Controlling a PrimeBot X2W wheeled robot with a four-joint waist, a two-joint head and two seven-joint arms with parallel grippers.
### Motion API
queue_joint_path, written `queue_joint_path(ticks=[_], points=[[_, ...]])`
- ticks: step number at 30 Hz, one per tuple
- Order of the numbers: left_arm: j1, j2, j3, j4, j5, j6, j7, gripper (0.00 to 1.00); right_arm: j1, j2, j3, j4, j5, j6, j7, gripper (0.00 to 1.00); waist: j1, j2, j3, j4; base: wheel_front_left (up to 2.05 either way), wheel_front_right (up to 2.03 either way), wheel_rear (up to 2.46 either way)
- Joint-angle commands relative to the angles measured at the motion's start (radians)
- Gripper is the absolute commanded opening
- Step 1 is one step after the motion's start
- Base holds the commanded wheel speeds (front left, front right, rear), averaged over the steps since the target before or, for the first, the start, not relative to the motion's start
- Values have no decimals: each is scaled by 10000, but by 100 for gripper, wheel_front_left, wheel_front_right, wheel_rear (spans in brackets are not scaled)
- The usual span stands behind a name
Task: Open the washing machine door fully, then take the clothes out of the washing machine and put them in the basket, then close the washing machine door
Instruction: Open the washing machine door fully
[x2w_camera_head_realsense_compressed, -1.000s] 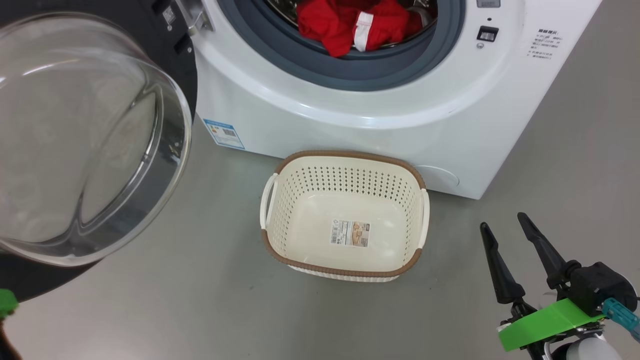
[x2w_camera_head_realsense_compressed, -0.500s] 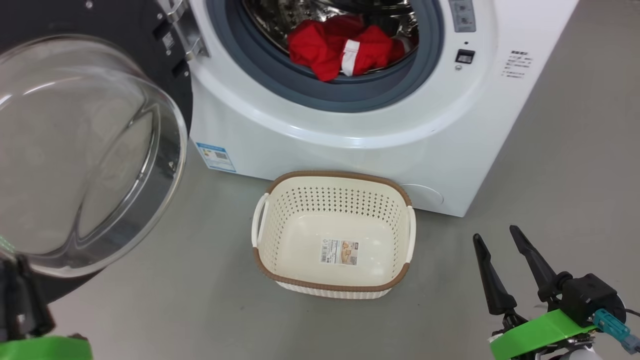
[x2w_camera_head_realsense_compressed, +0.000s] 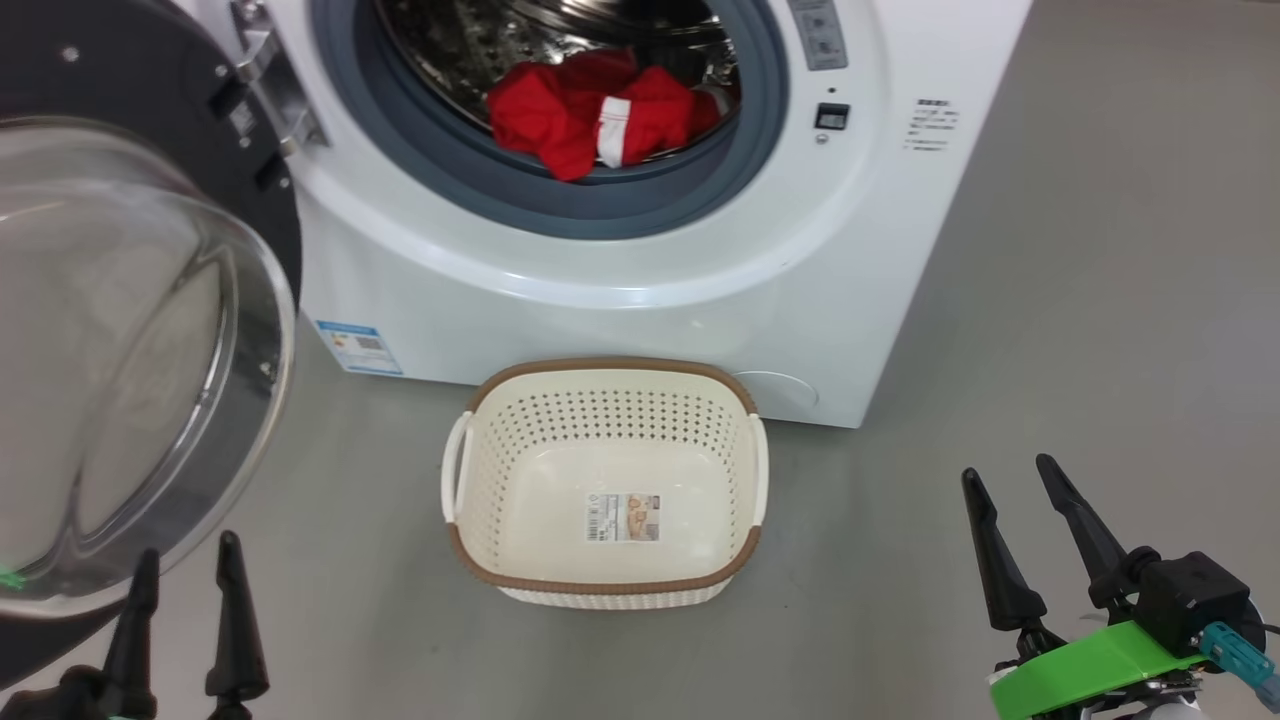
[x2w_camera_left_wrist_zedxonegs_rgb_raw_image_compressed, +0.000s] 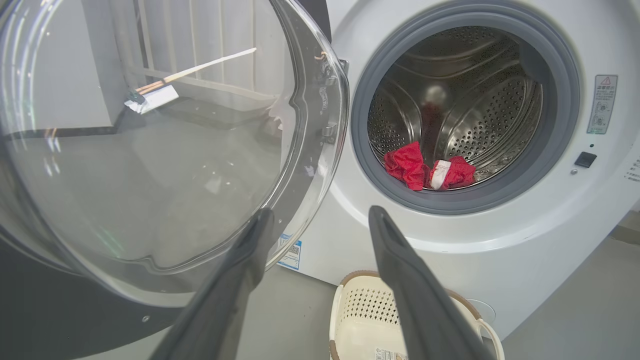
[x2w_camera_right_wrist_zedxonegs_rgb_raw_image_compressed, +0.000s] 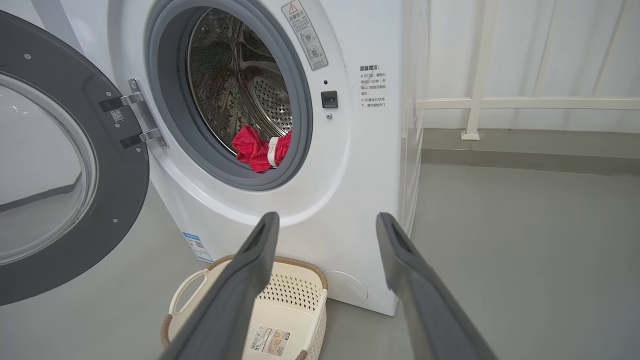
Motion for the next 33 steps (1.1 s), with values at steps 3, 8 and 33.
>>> queue_joint_path(ticks=[3,8,33], points=[[66,266,73,-383,-70,-53,-49,100,-43,29,99,-208,64,0,-67,100,0,0,-51,-474,0,0,0],[171,284,-349,-504,120,-53,-49,100,-11,20,-18,-192,108,0,-67,100,0,0,-85,-951,0,0,0],[363,487,-1507,-591,-28,-53,-49,100,314,21,-219,-278,182,0,-67,100,0,0,-134,-2803,0,0,0]])
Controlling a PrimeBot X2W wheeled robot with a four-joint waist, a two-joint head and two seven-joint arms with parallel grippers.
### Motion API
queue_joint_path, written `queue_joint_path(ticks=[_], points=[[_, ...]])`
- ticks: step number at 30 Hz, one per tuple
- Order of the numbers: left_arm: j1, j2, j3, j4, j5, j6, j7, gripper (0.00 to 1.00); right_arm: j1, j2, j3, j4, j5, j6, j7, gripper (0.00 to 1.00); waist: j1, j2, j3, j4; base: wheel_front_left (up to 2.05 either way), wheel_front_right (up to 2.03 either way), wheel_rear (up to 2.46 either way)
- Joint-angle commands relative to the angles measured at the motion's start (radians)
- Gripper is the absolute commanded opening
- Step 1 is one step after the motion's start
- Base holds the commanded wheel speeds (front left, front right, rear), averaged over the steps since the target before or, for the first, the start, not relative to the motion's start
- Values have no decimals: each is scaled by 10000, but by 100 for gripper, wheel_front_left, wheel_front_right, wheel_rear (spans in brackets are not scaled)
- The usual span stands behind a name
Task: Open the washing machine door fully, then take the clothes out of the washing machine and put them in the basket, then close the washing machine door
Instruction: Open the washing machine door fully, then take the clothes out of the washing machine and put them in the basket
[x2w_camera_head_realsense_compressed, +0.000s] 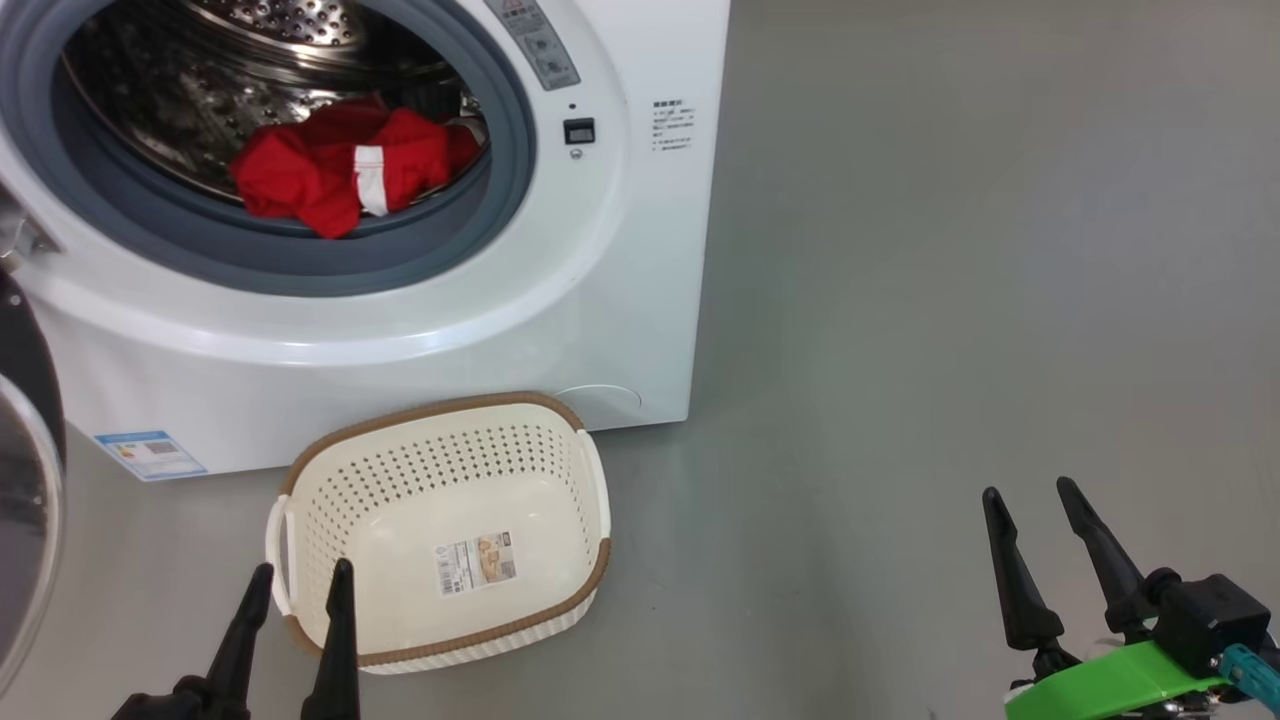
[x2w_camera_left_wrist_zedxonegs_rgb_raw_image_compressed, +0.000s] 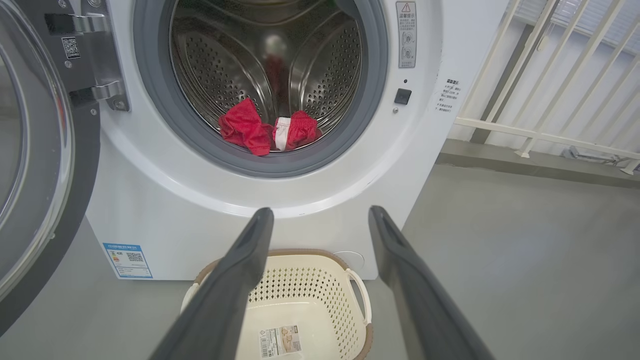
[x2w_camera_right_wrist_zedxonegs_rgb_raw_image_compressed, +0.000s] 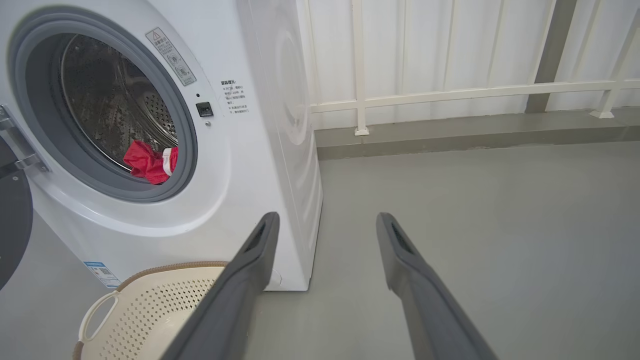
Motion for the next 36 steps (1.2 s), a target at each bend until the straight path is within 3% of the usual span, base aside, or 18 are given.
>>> queue_joint_path(ticks=[1,26,36], points=[[-239,188,270,-302,-64,-52,-49,100,-3,-103,154,-261,29,0,-65,100,0,0,73,-138,0,0,0],[-439,199,217,-439,-111,-52,-49,100,-188,-19,140,-316,2,0,-65,100,0,0,278,-14,1,-2,0],[-546,222,148,-456,-126,-52,-49,100,-251,-5,205,-313,-12,0,-65,100,0,0,358,51,80,-80,0]])
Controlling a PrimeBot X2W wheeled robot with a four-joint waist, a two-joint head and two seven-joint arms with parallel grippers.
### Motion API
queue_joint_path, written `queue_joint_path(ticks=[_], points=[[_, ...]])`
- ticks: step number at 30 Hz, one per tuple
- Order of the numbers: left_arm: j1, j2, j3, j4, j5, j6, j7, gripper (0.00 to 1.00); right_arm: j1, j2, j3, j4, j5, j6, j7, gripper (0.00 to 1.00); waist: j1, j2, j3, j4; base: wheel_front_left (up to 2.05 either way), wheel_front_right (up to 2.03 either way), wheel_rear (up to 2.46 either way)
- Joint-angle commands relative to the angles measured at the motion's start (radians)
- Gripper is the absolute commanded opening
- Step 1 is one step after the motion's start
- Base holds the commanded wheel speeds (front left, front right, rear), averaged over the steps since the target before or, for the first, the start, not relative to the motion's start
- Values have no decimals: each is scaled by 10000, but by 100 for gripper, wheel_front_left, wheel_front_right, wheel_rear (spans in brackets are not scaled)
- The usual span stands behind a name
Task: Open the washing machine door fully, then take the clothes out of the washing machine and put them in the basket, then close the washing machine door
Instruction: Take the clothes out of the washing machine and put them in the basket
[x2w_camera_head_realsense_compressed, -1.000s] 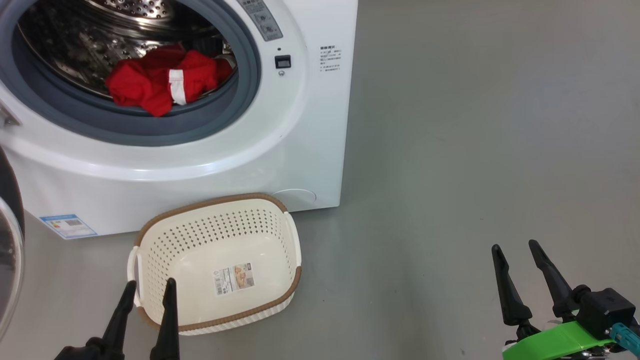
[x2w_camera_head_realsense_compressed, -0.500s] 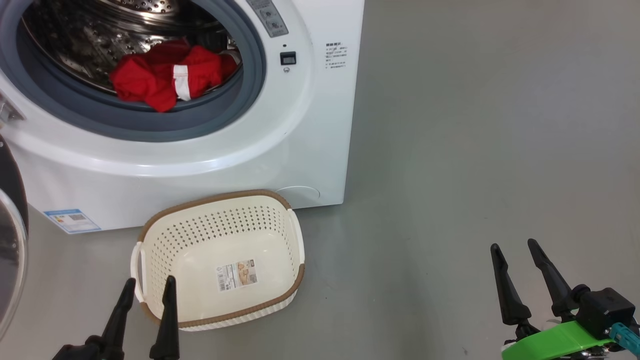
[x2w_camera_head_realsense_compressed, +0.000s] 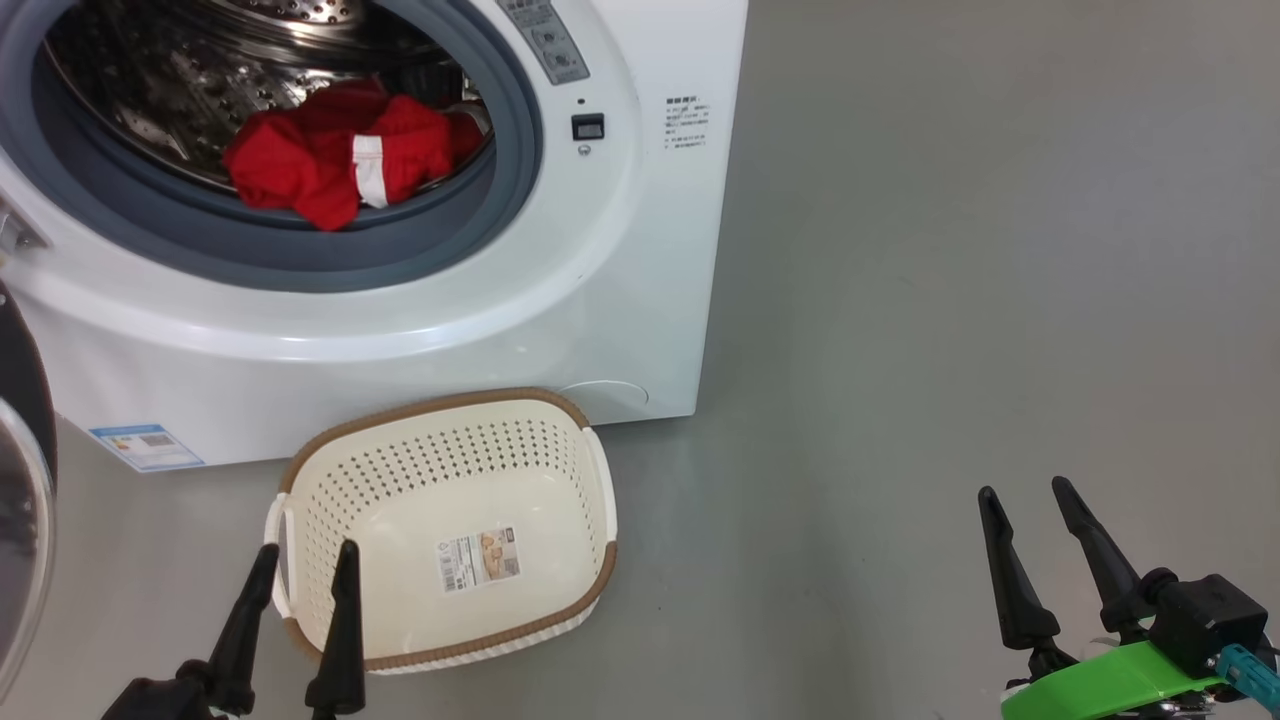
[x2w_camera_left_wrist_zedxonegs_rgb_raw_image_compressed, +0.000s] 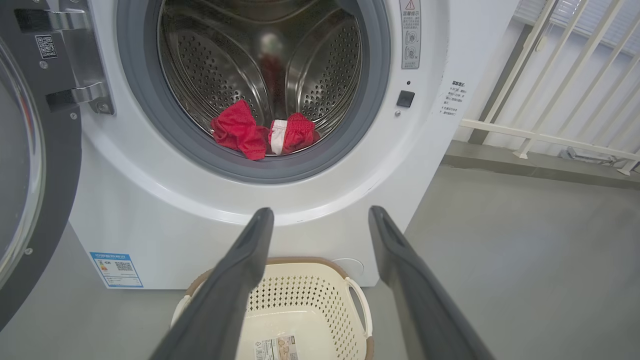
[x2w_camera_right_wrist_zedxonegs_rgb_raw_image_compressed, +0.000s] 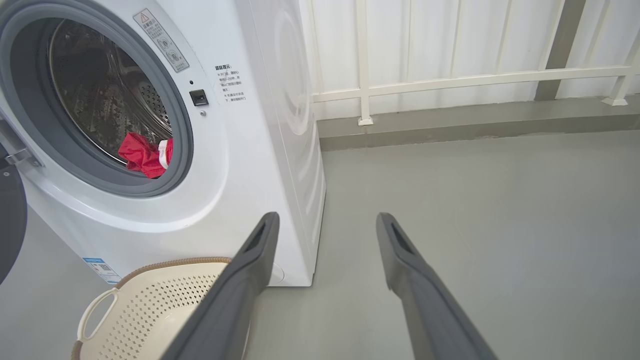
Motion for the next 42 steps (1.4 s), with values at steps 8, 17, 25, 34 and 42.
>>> queue_joint_path(ticks=[8,17,25,34,42], points=[[-450,169,321,-278,-43,-52,-49,100,-404,-91,235,-270,3,0,-67,100,0,-1,105,56,95,-95,0],[-488,136,292,-256,59,-52,-49,100,-423,-91,318,-273,-3,0,-67,100,0,-1,168,102,64,-64,0],[-539,148,205,-216,88,-52,-49,100,-464,-87,364,-261,1,0,-67,100,0,-1,243,114,1,-1,0],[-642,155,199,-122,163,-52,-49,100,-534,-104,445,-262,16,0,-67,100,0,-1,416,72,0,0,0],[-2114,157,326,977,635,-52,-49,100,-1062,-126,556,-360,94,0,-67,100,0,-1,1359,-204,0,0,0]])
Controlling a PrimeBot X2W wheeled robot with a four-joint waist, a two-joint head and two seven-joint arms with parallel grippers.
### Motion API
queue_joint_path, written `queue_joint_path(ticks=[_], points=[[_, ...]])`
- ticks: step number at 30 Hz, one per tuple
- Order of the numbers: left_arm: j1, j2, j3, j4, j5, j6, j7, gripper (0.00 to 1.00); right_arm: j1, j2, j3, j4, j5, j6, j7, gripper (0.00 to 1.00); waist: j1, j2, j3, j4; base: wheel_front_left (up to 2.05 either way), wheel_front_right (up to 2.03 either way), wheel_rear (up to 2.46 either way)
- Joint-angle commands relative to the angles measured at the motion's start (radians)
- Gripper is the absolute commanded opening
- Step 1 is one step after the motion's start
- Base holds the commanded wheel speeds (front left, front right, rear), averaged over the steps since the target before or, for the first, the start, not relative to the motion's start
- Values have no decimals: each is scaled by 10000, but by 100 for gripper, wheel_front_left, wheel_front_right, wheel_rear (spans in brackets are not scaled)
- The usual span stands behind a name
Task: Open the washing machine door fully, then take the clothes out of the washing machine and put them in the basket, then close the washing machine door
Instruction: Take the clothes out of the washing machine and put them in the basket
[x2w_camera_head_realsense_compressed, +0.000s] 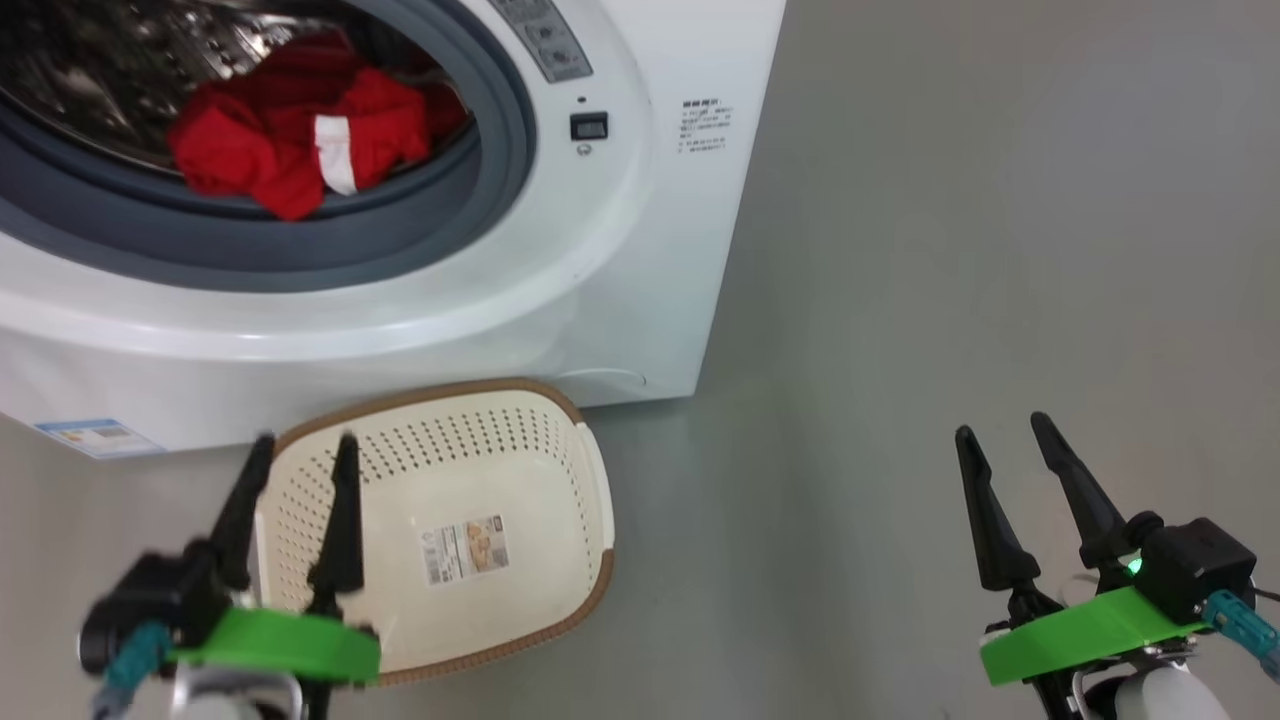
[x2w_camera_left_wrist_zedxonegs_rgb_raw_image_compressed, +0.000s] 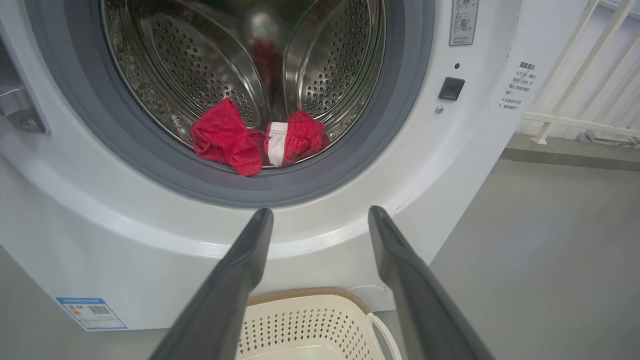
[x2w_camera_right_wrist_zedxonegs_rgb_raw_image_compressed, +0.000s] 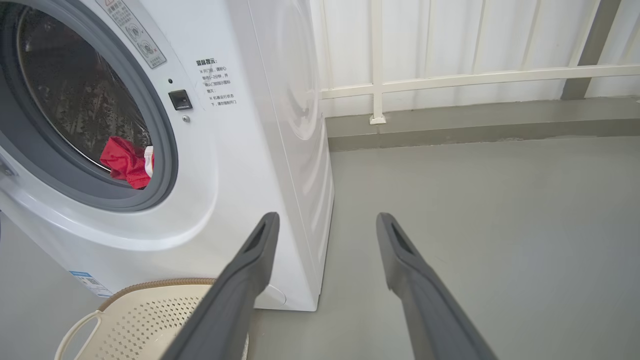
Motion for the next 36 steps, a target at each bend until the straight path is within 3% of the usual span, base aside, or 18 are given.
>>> queue_joint_path(ticks=[1,9,21,30,36], points=[[-727,181,334,33,213,-54,-51,100,-333,-119,233,-289,81,0,-65,100,0,0,541,-202,0,0,0],[-3853,344,511,1709,795,-53,-51,100,-1051,-66,375,-366,229,0,-65,100,0,0,1950,-623,0,0,0],[-8002,1228,869,4572,1292,5,-51,100,-2091,34,893,-551,446,0,-65,100,0,0,3572,-1297,0,0,0],[-9843,1598,795,5810,1664,419,-51,100,-2489,60,1121,-607,499,0,-65,100,0,0,4134,-1579,0,0,0],[-10212,1860,815,6149,1812,662,-51,100,-2472,63,1362,-586,493,0,-65,100,0,0,4069,-1791,0,0,0]])
